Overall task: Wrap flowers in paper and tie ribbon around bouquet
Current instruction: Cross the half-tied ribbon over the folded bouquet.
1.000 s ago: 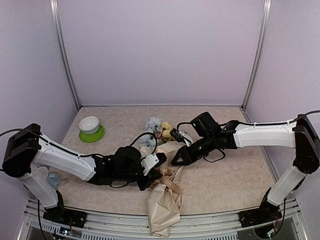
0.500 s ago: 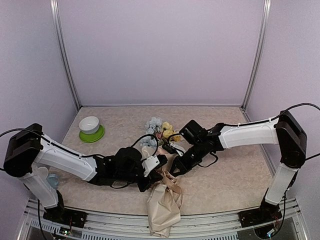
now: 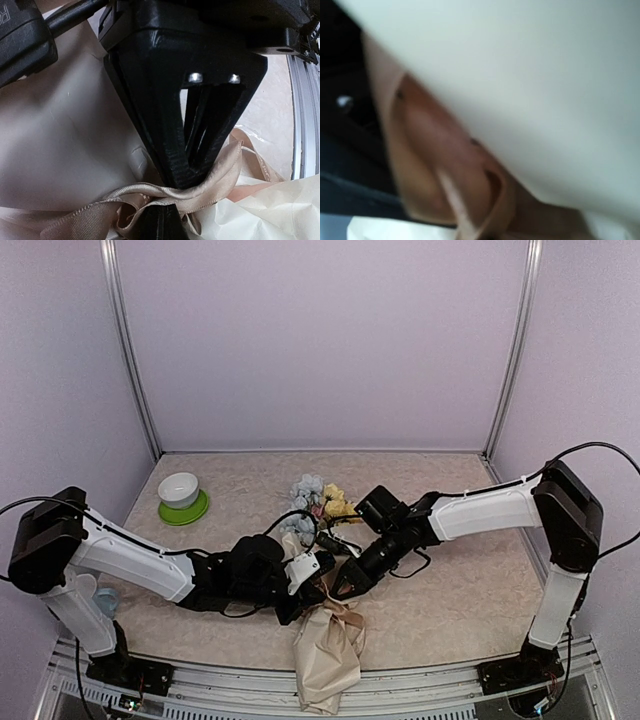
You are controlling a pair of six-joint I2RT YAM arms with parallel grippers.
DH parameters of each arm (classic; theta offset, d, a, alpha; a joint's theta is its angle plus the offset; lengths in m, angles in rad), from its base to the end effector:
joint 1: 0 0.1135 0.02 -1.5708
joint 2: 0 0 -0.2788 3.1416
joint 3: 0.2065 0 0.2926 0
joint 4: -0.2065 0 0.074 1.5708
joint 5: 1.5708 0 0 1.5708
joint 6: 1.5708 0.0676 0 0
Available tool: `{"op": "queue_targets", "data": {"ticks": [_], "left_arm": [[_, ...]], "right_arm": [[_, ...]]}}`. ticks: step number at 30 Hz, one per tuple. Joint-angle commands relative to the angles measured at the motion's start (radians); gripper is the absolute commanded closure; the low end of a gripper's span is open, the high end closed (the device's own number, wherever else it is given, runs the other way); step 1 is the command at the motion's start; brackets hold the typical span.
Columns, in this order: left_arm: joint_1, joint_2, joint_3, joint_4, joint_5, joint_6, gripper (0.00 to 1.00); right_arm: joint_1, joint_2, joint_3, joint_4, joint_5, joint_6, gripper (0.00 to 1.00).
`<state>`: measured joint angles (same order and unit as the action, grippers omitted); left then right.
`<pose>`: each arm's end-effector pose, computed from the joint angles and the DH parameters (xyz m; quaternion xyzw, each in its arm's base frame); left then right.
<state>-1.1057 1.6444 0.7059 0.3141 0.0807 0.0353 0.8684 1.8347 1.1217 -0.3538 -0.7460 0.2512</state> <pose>0.1624 -0.3357 0.1133 0.4958 0.7386 -0.2631 0.3734 0.2288 0.3413 0.1324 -0.3605 0.8316 0.4223 0.0094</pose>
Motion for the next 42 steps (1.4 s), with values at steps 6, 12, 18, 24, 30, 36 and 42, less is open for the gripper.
{"op": "queue_targets", "data": {"ticks": [6, 12, 18, 24, 30, 36, 42], "left_arm": [[0.007, 0.023, 0.027, 0.017, 0.030, 0.011, 1.00], [0.011, 0.029, 0.036, 0.017, 0.032, 0.008, 1.00], [0.022, 0.036, 0.042, 0.041, 0.026, -0.008, 1.00], [0.032, 0.042, 0.047, 0.058, 0.045, -0.015, 1.00], [0.041, -0.018, 0.004, 0.062, 0.091, -0.007, 0.97], [0.043, -0.099, -0.054, 0.066, 0.109, 0.029, 0.85], [0.038, -0.118, -0.043, 0.000, 0.079, 0.077, 0.85]], "right_arm": [[0.005, 0.021, -0.018, 0.053, -0.072, -0.013, 0.90], [0.008, 0.028, -0.032, 0.082, -0.076, 0.010, 0.89], [0.016, 0.026, -0.034, 0.081, -0.073, 0.012, 0.79], [0.017, 0.020, -0.029, 0.067, -0.042, 0.023, 1.00], [0.008, -0.034, -0.011, 0.044, 0.013, 0.035, 1.00], [0.005, -0.065, 0.010, 0.014, 0.046, 0.033, 1.00], [-0.006, -0.075, 0.009, -0.003, 0.101, 0.050, 1.00]]}}
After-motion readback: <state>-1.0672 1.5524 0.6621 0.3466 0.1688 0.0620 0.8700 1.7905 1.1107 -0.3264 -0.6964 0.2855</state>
